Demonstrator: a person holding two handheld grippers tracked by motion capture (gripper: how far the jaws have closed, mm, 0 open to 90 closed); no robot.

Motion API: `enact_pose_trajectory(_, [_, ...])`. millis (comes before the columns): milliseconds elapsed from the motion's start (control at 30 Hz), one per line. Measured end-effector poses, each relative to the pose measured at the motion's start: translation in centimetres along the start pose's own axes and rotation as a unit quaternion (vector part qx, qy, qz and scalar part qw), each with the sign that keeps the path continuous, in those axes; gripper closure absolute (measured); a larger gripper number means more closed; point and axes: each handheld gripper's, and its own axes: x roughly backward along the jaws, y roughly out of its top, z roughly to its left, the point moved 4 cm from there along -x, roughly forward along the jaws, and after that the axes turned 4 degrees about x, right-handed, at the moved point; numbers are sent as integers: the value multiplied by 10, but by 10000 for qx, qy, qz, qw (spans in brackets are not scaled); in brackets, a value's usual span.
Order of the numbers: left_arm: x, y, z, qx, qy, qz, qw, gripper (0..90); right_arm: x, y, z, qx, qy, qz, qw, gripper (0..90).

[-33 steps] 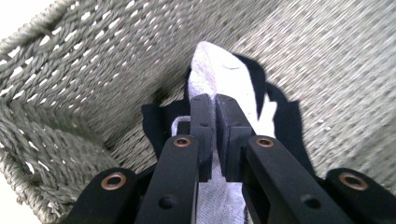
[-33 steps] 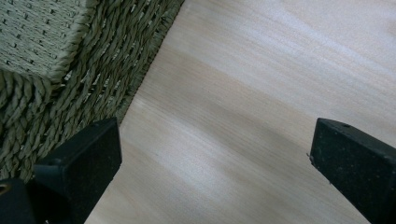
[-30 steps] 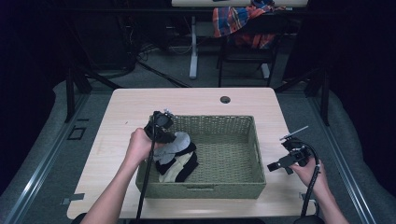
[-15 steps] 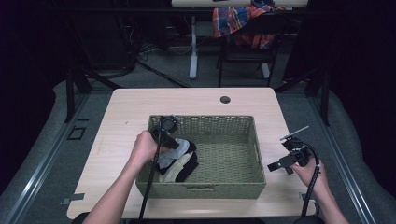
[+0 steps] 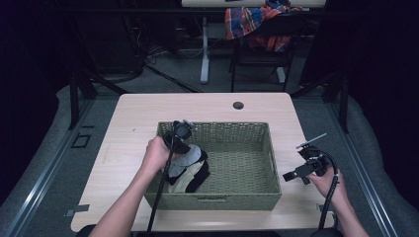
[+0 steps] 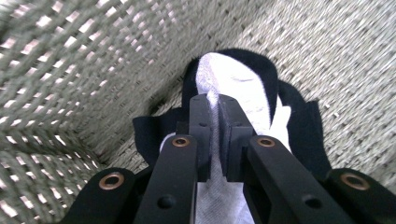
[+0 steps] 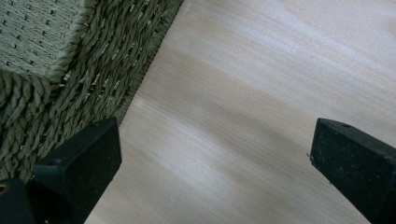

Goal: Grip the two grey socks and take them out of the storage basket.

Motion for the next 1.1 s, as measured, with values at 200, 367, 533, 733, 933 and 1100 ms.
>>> enact_pose_trajectory(200, [14, 0, 5, 140, -147, -248, 9995, 853, -2, 1, 2, -104, -5, -147, 9998, 18])
enact_pose_trajectory(367, [27, 2, 8, 157, -224, -391, 9989, 854, 0, 0, 0, 48, -13, 37, 10000, 18])
enact_pose_trajectory(533, [36, 2, 9, 177, -264, -435, 9985, 855, 1, 0, 0, 29, -25, 39, 10000, 18])
enact_pose_trajectory(733, [44, 3, 8, 164, -328, -409, 9985, 856, 1, 0, 0, 11, -38, 5, 10000, 18])
enact_pose_trajectory(933, [55, 6, 5, 93, -328, -469, 9983, 856, 1, 0, 0, 7, -29, 19, 10000, 18])
enact_pose_trajectory(1100, [62, 6, 5, 80, -306, -476, 9984, 856, 0, 0, 0, -11, -21, 6, 10000, 19])
